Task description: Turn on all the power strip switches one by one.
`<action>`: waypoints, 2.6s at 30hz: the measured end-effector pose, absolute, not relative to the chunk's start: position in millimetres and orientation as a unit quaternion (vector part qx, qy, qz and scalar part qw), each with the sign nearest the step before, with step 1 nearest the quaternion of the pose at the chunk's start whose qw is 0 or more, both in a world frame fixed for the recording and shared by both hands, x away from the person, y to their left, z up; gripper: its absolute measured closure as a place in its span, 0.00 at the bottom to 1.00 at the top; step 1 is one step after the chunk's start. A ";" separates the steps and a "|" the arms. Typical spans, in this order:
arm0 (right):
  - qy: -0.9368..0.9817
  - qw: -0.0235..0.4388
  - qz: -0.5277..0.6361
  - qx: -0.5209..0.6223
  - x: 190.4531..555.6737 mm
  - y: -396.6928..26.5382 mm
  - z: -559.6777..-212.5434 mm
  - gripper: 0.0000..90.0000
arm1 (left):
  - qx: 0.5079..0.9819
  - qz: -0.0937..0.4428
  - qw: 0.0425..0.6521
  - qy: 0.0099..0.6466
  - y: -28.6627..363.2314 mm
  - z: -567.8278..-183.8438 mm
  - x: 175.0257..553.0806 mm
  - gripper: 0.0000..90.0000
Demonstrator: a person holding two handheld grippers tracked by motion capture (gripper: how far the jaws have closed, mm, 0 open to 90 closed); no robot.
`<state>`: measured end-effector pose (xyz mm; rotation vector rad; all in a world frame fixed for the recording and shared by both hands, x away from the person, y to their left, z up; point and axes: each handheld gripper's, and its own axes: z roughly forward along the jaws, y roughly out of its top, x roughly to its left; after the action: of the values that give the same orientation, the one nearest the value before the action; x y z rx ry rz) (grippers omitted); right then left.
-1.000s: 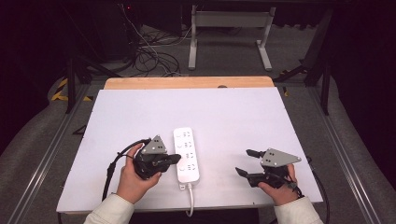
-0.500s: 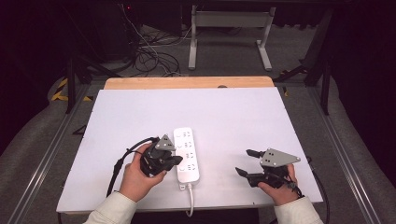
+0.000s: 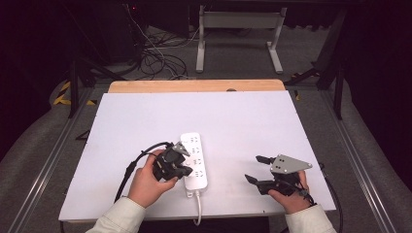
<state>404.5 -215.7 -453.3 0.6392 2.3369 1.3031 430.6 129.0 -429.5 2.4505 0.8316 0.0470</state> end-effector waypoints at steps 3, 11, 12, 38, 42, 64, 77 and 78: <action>0.833 0.194 0.465 0.228 404.6 -215.7 -453.4 0.31 | 0.912 0.013 0.268 0.309 127.2 -431.5 432.6 1.00; 0.834 0.193 0.465 0.227 404.6 -215.6 -453.5 0.31 | 0.916 0.016 0.256 0.307 122.3 -434.2 434.4 1.00; 0.834 0.193 0.465 0.227 404.6 -215.6 -453.6 0.31 | 0.917 0.018 0.254 0.307 121.5 -435.0 434.7 1.00; 0.834 0.191 0.466 0.224 403.6 -214.8 -453.9 0.31 | 0.913 0.016 0.263 0.311 122.7 -440.0 433.6 1.00; 0.835 0.189 0.466 0.223 403.5 -214.5 -454.1 0.31 | 0.915 0.046 0.247 0.317 122.3 -439.0 432.3 1.00; 0.837 0.187 0.463 0.221 404.0 -212.8 -455.2 0.31 | 0.921 0.089 0.232 0.300 113.2 -440.1 421.6 1.00; 0.838 0.185 0.463 0.223 404.0 -212.2 -455.6 0.31 | 0.924 0.122 0.210 0.296 104.2 -440.4 415.0 1.00; 0.838 0.186 0.463 0.223 403.9 -212.4 -455.5 0.31 | 0.922 0.116 0.215 0.300 105.9 -440.1 416.3 1.00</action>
<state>403.9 -212.4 -455.5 0.6293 2.3598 1.3036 416.3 105.9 -440.1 2.5566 0.8315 0.3215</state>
